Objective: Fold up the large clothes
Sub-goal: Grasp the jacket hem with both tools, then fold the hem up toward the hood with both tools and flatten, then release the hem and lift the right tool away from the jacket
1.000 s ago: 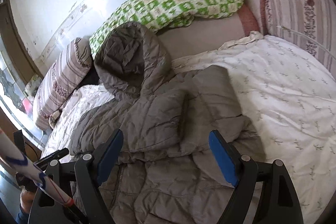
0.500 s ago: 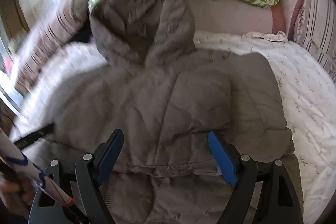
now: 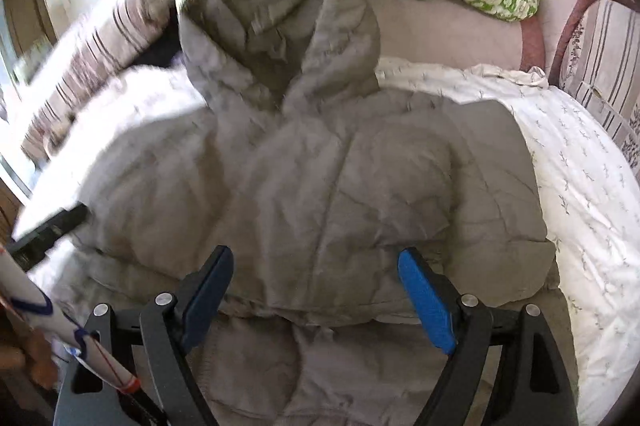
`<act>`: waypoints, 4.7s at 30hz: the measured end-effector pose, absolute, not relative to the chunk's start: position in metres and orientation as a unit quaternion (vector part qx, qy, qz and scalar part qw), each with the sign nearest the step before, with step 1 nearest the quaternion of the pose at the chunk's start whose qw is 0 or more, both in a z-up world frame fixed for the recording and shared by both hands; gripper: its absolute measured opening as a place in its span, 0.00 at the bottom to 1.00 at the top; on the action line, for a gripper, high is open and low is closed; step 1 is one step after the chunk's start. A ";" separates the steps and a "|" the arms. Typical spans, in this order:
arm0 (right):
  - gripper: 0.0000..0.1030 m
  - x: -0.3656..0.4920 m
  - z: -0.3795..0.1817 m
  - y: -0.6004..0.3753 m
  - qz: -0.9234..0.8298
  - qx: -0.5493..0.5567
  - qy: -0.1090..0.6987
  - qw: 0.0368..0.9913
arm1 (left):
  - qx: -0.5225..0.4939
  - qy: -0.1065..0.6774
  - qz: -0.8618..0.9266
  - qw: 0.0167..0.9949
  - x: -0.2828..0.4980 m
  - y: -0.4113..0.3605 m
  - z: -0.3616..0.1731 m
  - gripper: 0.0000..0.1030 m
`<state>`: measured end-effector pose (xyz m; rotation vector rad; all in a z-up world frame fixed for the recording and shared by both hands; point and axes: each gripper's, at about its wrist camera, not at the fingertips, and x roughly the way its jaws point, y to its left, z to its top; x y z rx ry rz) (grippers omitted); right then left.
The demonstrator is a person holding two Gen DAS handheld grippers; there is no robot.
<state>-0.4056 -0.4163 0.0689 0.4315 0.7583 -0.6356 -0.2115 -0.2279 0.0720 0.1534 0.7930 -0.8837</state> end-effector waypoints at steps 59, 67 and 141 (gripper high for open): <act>0.95 -0.401 0.069 -0.411 -0.331 0.159 0.341 0.866 | 0.126 0.362 -0.384 0.840 -0.227 -0.246 0.045 0.81; 0.47 -0.410 0.045 -0.450 -0.346 0.229 0.372 0.830 | 0.107 0.391 -0.340 0.849 -0.194 -0.234 0.035 0.81; 0.91 -0.472 0.320 -0.262 -0.269 0.185 0.240 0.914 | 0.068 0.379 -0.395 0.834 -0.229 -0.198 0.079 0.83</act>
